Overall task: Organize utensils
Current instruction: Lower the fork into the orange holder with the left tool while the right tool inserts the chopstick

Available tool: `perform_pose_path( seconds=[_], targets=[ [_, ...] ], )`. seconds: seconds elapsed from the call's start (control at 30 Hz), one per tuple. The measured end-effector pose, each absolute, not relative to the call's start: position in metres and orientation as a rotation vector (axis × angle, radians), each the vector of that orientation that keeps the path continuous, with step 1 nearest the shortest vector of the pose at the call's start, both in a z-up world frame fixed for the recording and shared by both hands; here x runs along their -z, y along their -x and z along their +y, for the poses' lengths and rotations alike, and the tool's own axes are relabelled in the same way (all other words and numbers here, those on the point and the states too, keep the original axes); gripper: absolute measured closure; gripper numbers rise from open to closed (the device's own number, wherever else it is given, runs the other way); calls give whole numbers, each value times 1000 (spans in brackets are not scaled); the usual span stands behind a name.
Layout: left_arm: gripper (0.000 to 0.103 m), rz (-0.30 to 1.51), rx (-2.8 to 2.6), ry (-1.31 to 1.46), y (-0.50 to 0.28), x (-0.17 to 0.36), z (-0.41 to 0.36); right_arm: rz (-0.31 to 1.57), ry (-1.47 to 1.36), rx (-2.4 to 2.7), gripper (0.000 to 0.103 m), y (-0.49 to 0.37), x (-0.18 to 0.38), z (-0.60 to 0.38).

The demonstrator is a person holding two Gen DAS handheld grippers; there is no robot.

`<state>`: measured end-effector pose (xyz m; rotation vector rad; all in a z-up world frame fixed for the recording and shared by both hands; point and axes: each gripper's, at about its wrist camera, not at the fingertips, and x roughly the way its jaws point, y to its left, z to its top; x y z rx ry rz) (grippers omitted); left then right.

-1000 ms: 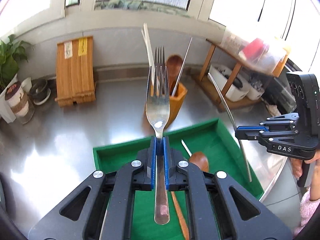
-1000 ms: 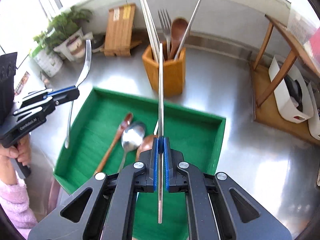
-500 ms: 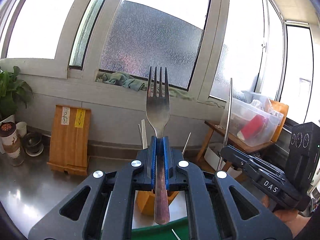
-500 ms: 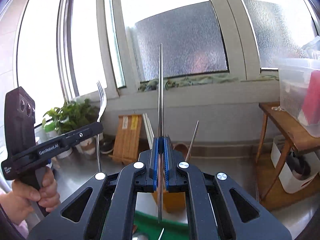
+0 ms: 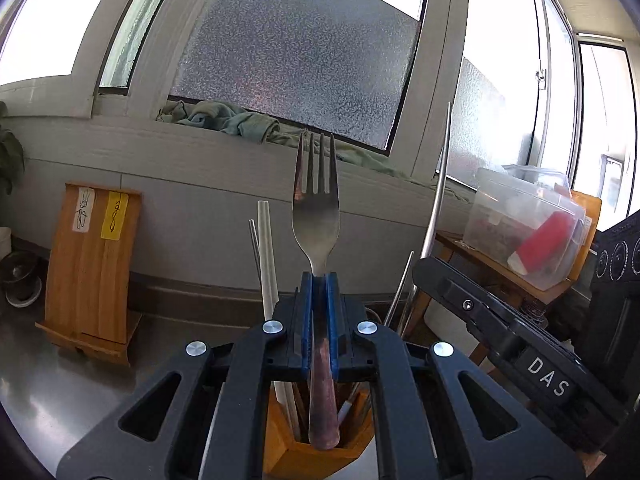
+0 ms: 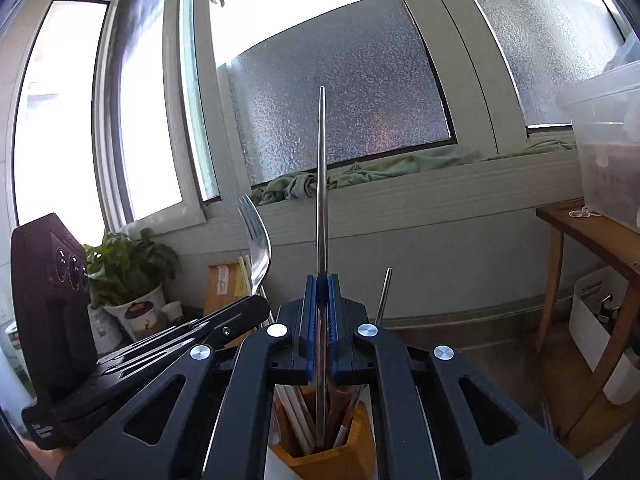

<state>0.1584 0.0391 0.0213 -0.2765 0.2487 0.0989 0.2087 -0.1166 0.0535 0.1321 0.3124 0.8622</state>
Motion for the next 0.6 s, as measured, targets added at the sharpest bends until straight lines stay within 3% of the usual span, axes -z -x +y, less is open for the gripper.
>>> perform_pose_path(
  seconds=[0.6],
  targets=[
    [98,215,-111,196,-164,-9,27,407,-95,-886,98,-208,-22,-127]
  ],
)
